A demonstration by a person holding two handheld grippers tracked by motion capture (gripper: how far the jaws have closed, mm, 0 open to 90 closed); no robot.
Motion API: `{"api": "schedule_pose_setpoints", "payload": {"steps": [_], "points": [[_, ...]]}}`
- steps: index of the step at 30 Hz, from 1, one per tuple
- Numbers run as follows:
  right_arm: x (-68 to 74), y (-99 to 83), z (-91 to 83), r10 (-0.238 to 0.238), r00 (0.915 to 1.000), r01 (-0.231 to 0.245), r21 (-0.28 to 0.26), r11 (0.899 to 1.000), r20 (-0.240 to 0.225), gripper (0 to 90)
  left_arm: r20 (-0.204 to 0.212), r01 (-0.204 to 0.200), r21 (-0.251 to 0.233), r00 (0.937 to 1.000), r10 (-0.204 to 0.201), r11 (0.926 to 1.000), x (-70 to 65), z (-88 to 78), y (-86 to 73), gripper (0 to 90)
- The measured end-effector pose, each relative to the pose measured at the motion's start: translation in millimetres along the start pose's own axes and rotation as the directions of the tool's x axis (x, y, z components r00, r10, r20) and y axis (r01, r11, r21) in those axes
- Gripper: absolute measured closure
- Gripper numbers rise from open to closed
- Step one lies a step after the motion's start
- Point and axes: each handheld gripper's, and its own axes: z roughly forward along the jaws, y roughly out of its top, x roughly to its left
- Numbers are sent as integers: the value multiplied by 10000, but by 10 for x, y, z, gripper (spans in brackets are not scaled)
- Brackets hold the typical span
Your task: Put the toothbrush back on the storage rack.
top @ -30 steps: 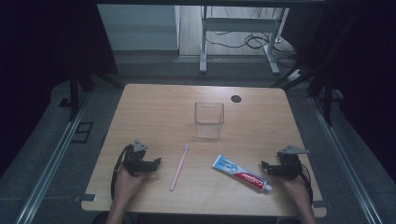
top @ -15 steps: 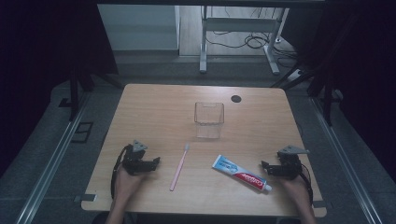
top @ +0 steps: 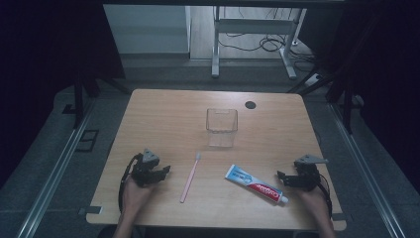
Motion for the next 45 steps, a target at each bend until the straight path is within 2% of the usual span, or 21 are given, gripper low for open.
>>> {"api": "schedule_pose_setpoints", "payload": {"steps": [2,6,11,14,15,22,33,45], "points": [[0,0,0,-2,10000,2,1,10000,0,152,154,-64,-22,9999,64,10000,-38,-17,17,517],[1,0,-1,18,10000,-18,8,10000,-1,152,353,-181,42,9992,180,9998,-84,-38,37,631],[1,1,-1,15,10000,-15,13,10000,1,152,612,-349,54,9975,345,9994,-151,-50,52,715],[1,1,-1,21,10000,-21,21,10000,-1,152,799,-562,206,9953,544,9982,-200,-47,63,750],[2,1,-2,33,10000,-33,26,10000,-5,152,896,-666,290,9939,638,9974,-228,-43,66,795],[2,1,-2,29,10000,-29,26,10000,-7,151,1245,-864,383,9889,811,9955,-338,-48,86,892],[2,1,-2,29,10000,-29,28,10000,-9,151,1567,-940,496,9840,852,9943,-481,-18,91,895],[3,2,-1,36,10000,-36,31,10000,-3,148,2265,-1338,624,9670,1165,9890,-711,9,85,895]]}}
